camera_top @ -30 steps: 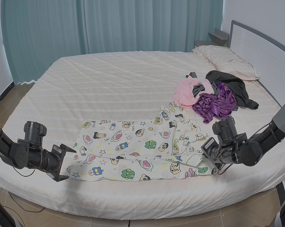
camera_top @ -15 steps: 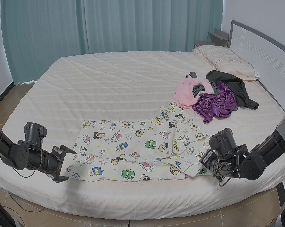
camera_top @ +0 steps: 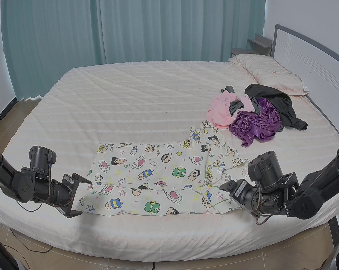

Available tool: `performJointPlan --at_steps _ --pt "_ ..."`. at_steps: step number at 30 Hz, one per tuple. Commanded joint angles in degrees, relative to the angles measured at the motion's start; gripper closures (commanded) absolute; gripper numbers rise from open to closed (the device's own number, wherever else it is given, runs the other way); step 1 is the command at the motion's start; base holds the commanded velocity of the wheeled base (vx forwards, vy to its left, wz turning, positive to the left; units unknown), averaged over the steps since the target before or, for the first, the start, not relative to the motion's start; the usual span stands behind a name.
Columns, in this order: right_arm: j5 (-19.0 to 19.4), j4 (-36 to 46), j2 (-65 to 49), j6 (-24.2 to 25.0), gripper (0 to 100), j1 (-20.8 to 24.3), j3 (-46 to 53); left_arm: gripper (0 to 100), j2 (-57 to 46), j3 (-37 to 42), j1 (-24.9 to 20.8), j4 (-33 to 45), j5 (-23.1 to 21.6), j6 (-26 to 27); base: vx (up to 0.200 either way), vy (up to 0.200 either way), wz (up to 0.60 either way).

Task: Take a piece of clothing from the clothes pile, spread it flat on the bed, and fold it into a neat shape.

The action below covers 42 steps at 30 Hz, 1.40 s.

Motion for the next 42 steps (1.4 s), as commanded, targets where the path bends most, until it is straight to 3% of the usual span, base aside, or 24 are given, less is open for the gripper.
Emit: performJointPlan --at_steps 1,5,17,42 --pt "3.7 0.2 3.2 -0.3 0 0.9 -4.6 0 -0.1 0.1 -0.4 0.0 0.0 0.0 0.000 0.000 0.00" --pt "6.5 0.4 8.8 -0.5 0 1.6 -10.4 0 -0.2 0.1 -0.4 0.0 -0.1 0.1 0.000 0.000 0.00" --pt "7.5 0.1 21.9 -1.9 0 4.1 -23.2 0 0.2 0.1 -0.3 0.0 -0.1 0.5 0.000 0.000 0.00" --pt "8.4 -3.8 27.5 -8.3 0 0.1 -34.4 0 0.1 0.1 -0.3 0.0 0.0 0.6 0.000 0.000 0.00"
